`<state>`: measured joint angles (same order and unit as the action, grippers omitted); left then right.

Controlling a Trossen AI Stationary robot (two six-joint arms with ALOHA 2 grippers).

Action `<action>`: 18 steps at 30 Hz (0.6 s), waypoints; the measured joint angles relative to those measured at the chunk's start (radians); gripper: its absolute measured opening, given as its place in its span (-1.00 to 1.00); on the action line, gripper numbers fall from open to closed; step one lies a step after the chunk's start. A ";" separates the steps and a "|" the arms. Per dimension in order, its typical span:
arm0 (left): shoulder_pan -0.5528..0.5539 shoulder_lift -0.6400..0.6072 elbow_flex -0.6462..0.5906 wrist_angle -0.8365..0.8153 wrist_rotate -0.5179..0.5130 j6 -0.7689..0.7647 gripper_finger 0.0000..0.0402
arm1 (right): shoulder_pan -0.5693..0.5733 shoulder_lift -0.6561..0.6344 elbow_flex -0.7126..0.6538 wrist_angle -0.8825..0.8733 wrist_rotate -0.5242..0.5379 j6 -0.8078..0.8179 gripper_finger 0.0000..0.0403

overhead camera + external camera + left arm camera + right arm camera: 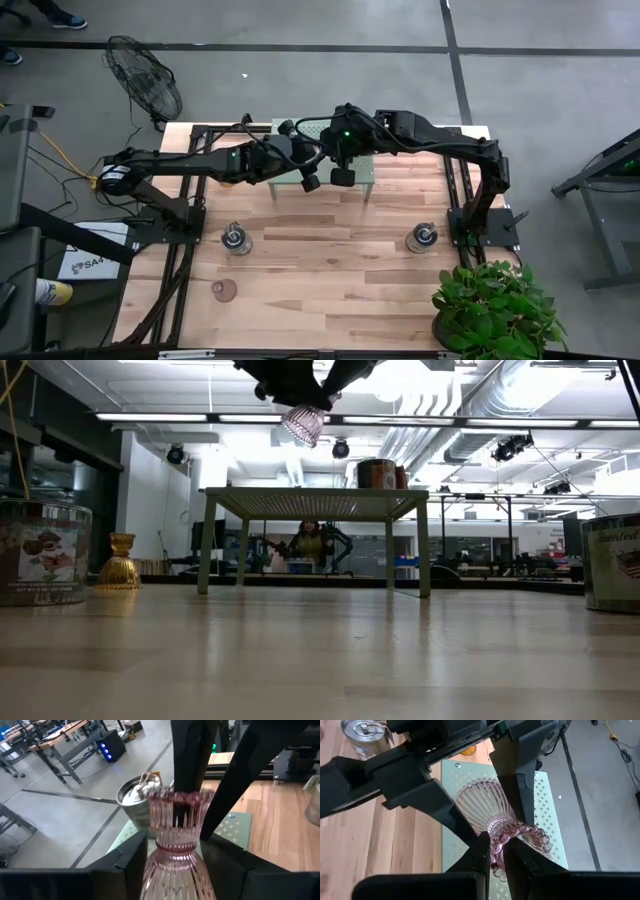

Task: Pick & Place candle stick holders
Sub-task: Put the top pink glass candle holder on the shelf

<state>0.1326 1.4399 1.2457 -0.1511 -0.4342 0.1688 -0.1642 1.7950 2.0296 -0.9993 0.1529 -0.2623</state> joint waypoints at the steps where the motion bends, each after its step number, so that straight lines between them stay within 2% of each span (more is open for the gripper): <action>1: 0.000 0.000 0.000 0.001 0.011 0.003 -0.25 | 0.000 0.000 0.000 -0.001 -0.003 0.000 -0.87; 6: 0.000 0.000 0.000 0.010 0.024 0.002 -0.38 | 0.000 0.000 0.000 -0.006 -0.003 0.000 -0.87; 18: 0.000 0.001 -0.002 0.021 0.027 0.000 -0.39 | 0.001 -0.001 0.000 -0.015 -0.001 0.001 -0.87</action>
<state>0.1329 1.4410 1.2442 -0.1299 -0.4068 0.1685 -0.1635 1.7935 2.0296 -1.0141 0.1520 -0.2615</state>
